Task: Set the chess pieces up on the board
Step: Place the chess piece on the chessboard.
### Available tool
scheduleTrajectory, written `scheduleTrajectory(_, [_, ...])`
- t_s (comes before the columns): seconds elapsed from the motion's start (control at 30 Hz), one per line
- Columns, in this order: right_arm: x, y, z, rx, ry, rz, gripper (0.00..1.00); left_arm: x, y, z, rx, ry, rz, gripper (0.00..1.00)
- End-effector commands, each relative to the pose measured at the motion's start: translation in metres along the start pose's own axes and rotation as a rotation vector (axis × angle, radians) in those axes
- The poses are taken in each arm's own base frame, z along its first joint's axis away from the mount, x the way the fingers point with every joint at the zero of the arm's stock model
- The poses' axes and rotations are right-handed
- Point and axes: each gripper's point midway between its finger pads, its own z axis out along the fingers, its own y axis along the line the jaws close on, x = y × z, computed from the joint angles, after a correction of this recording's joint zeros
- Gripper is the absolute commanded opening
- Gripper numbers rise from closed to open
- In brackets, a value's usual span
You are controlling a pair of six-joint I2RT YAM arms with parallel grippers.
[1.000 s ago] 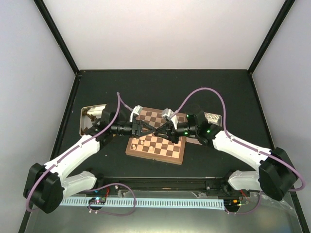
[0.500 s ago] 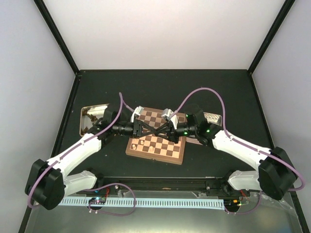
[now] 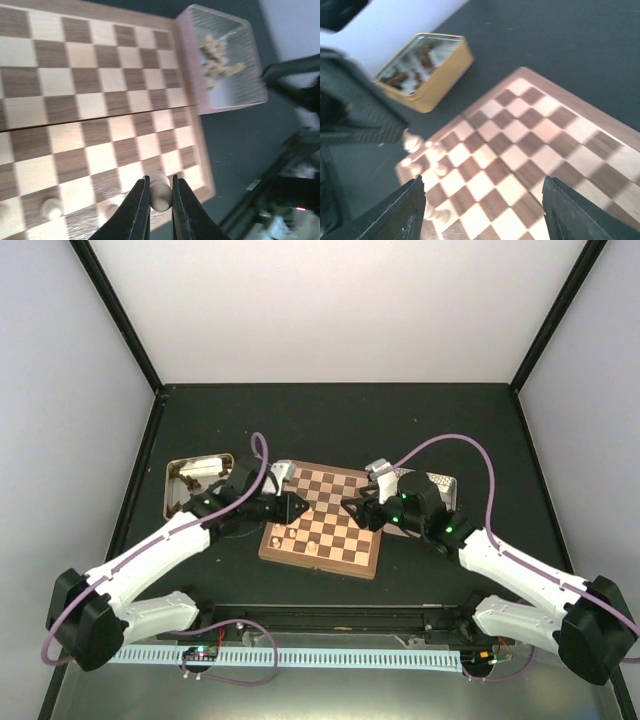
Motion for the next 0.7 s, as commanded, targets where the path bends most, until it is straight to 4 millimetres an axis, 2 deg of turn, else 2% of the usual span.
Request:
scheduleTrajectory(0.0, [0.011, -0.049, -0.009, 0.277, -0.023, 0.15, 0.65, 0.007, 0.046, 0.005, -0.38, 0.013, 0.134, 0.02])
scheduleTrajectory(0.17, [0.027, -0.06, -0.005, 0.324, 0.018, 0.195, 0.65, 0.024, 0.059, 0.021, -0.489, 0.082, 0.172, 0.02])
scheduleTrajectory(0.4, [0.033, -0.064, 0.002, 0.337, 0.049, 0.197, 0.64, 0.043, 0.07, 0.042, -0.506, 0.175, 0.179, 0.02])
scheduleTrajectory(0.67, [0.036, -0.067, 0.005, 0.352, 0.069, 0.202, 0.64, 0.055, 0.066, 0.06, -0.43, 0.216, 0.172, 0.02])
